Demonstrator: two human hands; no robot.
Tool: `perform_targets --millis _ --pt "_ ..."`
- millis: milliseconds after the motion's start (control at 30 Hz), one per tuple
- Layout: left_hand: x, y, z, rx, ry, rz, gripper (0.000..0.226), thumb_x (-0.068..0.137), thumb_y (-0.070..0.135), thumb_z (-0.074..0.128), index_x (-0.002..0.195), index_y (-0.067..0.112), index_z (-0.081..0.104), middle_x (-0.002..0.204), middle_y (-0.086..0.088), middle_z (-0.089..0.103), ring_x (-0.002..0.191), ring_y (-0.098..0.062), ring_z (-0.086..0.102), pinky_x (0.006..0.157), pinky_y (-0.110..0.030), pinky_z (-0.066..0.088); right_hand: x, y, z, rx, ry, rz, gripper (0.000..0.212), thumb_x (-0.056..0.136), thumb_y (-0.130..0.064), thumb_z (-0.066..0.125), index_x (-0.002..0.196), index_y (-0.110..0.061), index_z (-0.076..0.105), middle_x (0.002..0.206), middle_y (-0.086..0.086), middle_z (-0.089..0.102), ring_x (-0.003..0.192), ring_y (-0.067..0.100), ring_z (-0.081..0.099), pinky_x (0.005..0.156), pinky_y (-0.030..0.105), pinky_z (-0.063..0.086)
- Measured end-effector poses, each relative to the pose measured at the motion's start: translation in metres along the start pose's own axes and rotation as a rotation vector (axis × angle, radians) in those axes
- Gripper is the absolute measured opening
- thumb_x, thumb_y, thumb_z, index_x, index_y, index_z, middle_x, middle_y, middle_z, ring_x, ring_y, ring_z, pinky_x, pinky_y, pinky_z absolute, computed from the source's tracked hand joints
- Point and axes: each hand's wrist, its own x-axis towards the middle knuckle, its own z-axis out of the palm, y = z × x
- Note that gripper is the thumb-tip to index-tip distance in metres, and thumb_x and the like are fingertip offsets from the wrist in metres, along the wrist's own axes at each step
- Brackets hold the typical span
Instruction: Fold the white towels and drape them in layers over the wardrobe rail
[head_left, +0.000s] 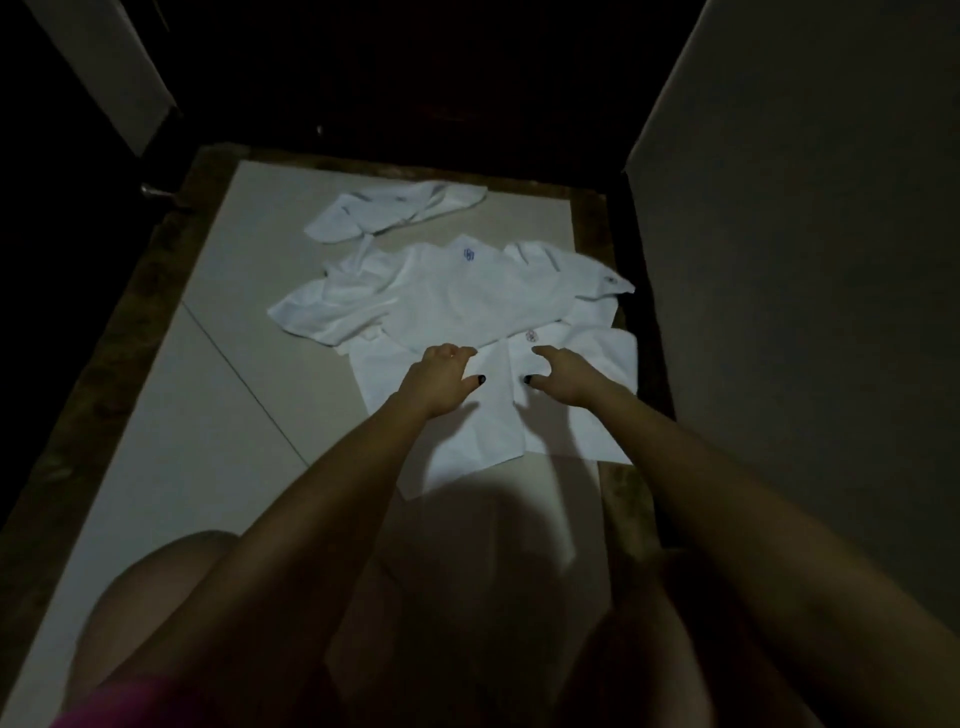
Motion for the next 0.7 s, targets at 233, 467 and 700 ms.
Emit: perform_targets --millis 233,467,700 --pt "0.014 -0.063 0.098 0.055 -0.069 -0.109 0.059 0.094 0.050 0.052 0.140 0.015 0.039 0.144 -0.013 0.037 0.130 -0.033 0.035 0.098 -0.045 0.038 0.044 0.033 0.097 0.051 -0.055 0.092 0.058 0.099 -0.035 0.054 0.141 0.001 0.038 0.145 0.021 0.044 0.131 0.036 0.043 0.101 0.036 0.036" --pt "0.029 -0.095 0.125 0.162 0.110 -0.100 0.041 0.088 0.046 0.062 0.116 0.017 0.050 0.118 -0.010 0.049 0.111 -0.030 0.042 0.087 -0.040 0.033 0.069 0.043 0.126 0.239 0.046 0.155 0.028 0.095 -0.026 0.060 0.079 -0.004 0.051 0.090 0.013 0.055 0.086 0.026 0.051 0.069 0.029 0.035" --pt "0.021 -0.083 0.058 -0.327 0.154 -0.093 0.022 0.085 0.030 0.070 0.083 0.013 0.056 0.087 -0.004 0.055 0.085 -0.021 0.049 0.072 -0.033 0.036 0.048 -0.010 0.065 0.538 0.302 0.001 0.023 0.097 -0.018 0.051 0.078 -0.016 0.038 0.075 0.000 0.050 0.066 0.014 0.047 0.055 0.024 0.036"
